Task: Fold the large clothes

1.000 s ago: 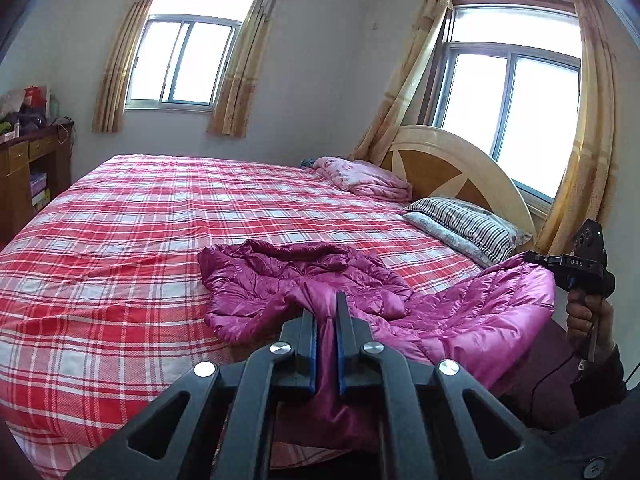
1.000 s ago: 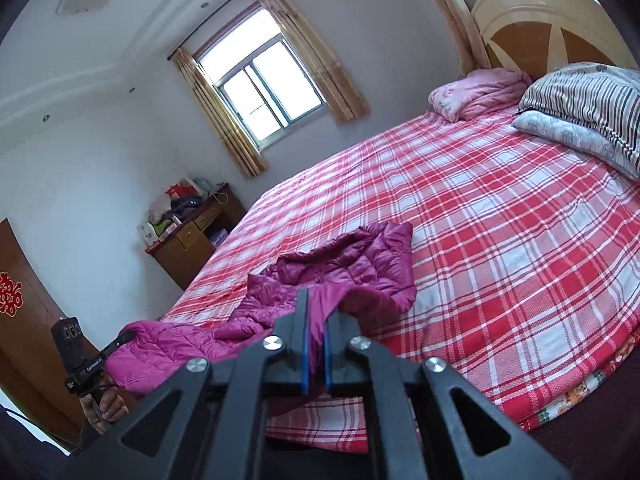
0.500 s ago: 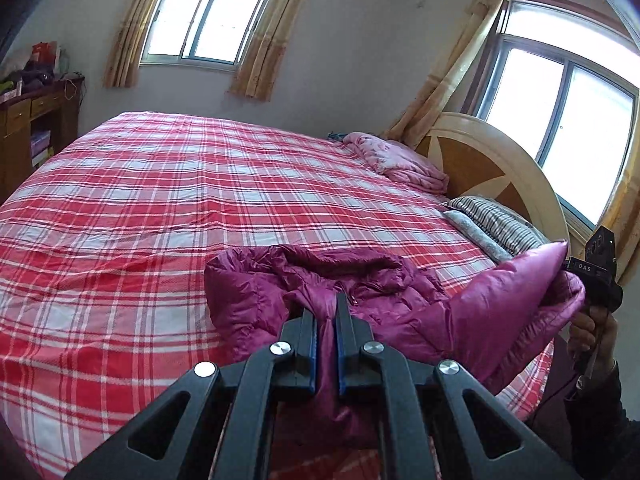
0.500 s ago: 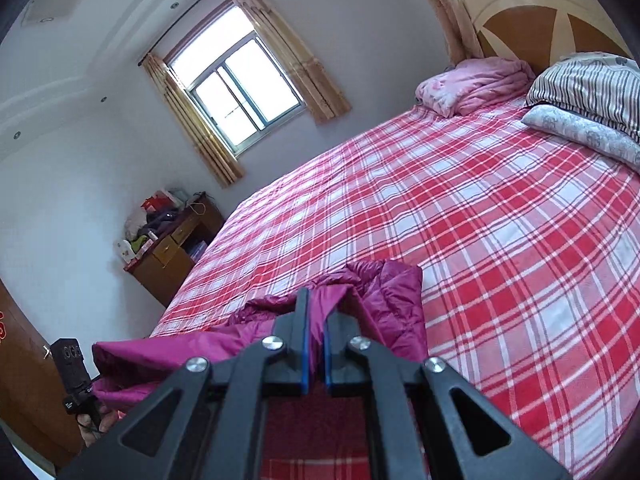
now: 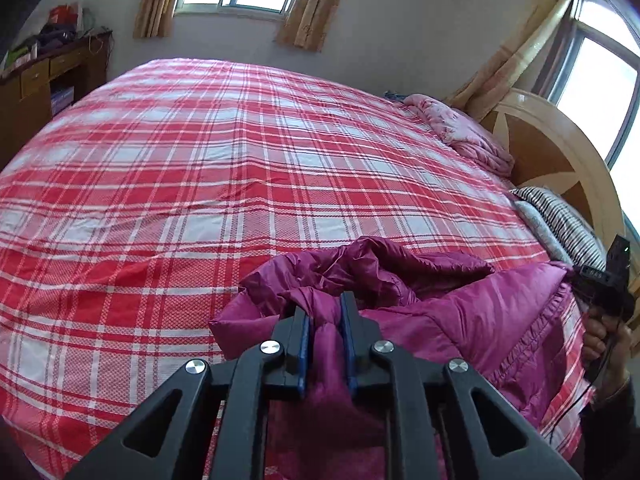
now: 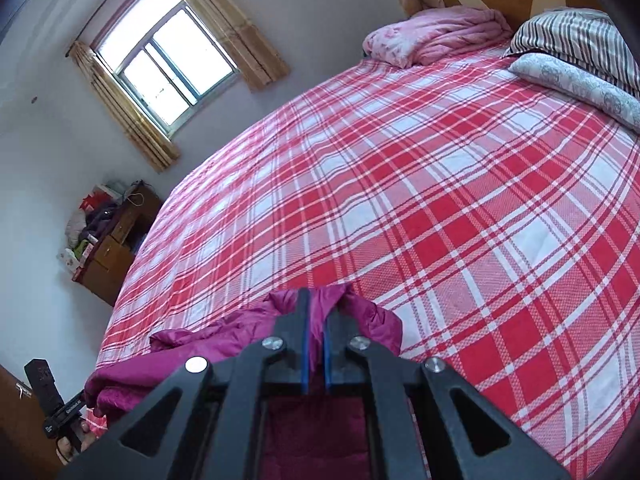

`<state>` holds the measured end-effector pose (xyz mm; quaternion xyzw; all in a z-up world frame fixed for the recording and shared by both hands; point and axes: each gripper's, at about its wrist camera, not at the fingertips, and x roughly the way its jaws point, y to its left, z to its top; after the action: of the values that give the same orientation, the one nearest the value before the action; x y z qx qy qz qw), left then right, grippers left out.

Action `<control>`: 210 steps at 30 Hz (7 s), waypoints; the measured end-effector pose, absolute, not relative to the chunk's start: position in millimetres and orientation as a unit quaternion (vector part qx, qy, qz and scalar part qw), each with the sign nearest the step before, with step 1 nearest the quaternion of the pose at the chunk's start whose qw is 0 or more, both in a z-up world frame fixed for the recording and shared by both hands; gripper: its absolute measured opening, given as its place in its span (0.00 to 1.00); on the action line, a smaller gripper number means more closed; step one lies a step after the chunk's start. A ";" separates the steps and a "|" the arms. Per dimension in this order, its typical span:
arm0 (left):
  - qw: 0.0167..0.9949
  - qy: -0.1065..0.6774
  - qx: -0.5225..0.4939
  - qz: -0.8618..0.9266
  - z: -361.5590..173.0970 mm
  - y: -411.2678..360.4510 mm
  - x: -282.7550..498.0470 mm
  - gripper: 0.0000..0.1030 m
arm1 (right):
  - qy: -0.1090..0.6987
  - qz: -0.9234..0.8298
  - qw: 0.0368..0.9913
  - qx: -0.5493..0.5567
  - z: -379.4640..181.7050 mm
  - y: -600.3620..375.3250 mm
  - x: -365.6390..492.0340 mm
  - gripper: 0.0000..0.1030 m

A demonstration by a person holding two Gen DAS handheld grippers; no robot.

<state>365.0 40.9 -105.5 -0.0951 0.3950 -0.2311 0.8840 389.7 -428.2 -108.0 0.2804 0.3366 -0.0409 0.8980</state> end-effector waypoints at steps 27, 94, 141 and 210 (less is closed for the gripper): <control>0.943 0.308 0.123 -0.019 -124.1 -90.4 373.1 0.88 | 0.330 -0.015 0.940 0.087 -110.5 -283.7 431.1 0.80; 0.903 0.424 0.061 0.025 -200.6 -83.1 442.2 0.99 | 0.453 -0.073 0.888 0.042 -205.5 -265.1 496.7 0.95; 0.905 0.419 0.063 0.030 -200.4 -85.0 441.3 0.99 | 0.455 -0.060 0.888 -0.013 -203.3 -219.7 467.2 0.99; 0.951 0.227 -0.073 -0.196 -77.2 -13.5 196.2 0.08 | 0.392 0.064 0.918 0.015 -204.6 -103.0 323.8 1.00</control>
<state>196.2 -13.5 -77.2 -0.0731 0.2271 -0.1963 0.9511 323.8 -103.0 -204.6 0.0147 0.3918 0.0636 0.9177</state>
